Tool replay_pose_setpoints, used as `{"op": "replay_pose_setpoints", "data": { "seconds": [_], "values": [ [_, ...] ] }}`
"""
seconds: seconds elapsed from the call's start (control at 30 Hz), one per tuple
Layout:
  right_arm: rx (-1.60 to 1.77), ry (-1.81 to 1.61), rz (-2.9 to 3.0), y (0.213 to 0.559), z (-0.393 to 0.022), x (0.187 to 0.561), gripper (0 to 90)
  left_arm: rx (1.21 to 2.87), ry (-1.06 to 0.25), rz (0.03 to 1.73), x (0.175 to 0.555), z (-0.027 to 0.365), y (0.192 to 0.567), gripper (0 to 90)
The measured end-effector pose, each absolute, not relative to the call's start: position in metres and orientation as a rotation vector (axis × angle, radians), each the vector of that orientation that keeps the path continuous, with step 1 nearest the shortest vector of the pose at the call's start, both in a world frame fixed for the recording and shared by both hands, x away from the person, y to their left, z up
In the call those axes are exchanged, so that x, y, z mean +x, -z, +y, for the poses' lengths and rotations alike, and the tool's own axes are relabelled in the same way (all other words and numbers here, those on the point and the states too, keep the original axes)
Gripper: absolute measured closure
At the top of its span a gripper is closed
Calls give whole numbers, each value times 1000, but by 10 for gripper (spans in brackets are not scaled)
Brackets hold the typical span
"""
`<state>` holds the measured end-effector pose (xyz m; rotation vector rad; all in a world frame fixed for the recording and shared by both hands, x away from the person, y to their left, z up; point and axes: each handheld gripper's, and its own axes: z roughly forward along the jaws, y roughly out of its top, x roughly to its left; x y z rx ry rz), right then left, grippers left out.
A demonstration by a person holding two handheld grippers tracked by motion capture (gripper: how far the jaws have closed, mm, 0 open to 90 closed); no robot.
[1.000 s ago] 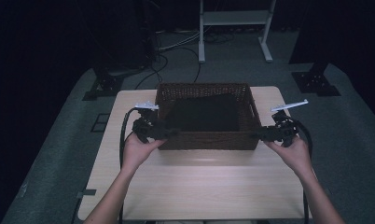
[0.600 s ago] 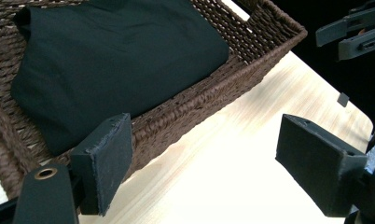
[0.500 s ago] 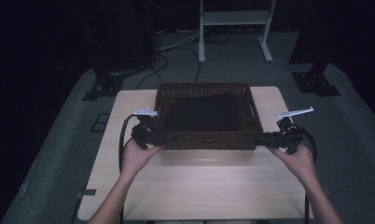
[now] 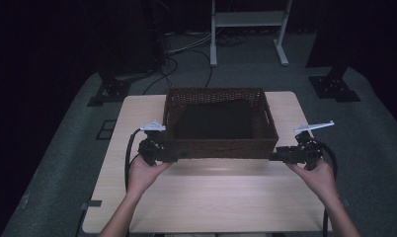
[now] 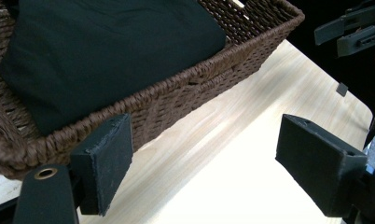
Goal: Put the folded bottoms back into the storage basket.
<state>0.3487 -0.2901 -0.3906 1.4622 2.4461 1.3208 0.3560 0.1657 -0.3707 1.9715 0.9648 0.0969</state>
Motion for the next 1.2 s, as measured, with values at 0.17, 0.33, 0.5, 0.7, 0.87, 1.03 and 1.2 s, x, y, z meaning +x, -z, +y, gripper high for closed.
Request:
{"op": "replay_pose_setpoints", "data": {
  "seconds": [0.17, 0.33, 0.5, 0.7, 0.87, 1.03, 1.2],
  "values": [
    [1464, -1321, 2452, 396, -291, 345, 374, 1970, -108, 954, 349, 166, 374, 177],
    [1477, -1332, 2444, 402, -296, 340, 374, 1976, -100, 954, 344, 166, 381, 176],
    [1505, -1326, 2447, 412, -300, 337, 372, 1972, -98, 960, 341, 168, 386, 176],
    [1527, -1317, 2453, 421, -301, 336, 372, 1964, -122, 956, 337, 168, 392, 169],
    [1530, -1313, 2461, 427, -300, 334, 368, 1971, -122, 950, 333, 166, 399, 169],
    [1538, -1313, 2458, 432, -301, 331, 367, 1972, -117, 955, 330, 168, 408, 168],
    [1550, -1330, 2448, 438, -303, 329, 364, 1955, -110, 970, 327, 172, 418, 168]
  ]
}}
